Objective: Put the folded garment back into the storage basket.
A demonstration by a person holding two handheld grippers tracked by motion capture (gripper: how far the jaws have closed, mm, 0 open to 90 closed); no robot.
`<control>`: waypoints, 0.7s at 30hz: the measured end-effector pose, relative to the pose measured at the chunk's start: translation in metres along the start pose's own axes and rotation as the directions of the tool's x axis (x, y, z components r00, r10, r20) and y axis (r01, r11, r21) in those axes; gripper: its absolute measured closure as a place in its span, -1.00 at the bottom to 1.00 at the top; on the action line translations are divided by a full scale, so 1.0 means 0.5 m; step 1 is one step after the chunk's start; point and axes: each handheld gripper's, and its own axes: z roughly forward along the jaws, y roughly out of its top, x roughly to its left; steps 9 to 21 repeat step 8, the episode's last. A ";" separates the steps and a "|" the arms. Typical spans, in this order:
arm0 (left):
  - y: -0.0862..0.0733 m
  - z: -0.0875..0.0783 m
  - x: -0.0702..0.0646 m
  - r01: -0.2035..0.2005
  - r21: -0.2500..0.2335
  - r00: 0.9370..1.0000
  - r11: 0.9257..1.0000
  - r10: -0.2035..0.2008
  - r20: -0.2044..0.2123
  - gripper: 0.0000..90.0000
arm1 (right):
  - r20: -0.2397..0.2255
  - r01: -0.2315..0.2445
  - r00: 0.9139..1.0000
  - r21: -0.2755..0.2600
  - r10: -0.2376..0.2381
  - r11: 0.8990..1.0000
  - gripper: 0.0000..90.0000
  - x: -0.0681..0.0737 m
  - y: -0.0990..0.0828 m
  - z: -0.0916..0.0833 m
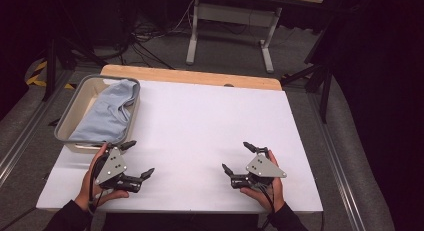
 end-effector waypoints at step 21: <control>0.001 0.004 0.000 0.003 0.005 1.000 1.000 -0.003 0.007 -0.91 | 0.002 -0.011 1.000 0.005 0.011 1.000 -0.85 -0.004 -0.002 0.000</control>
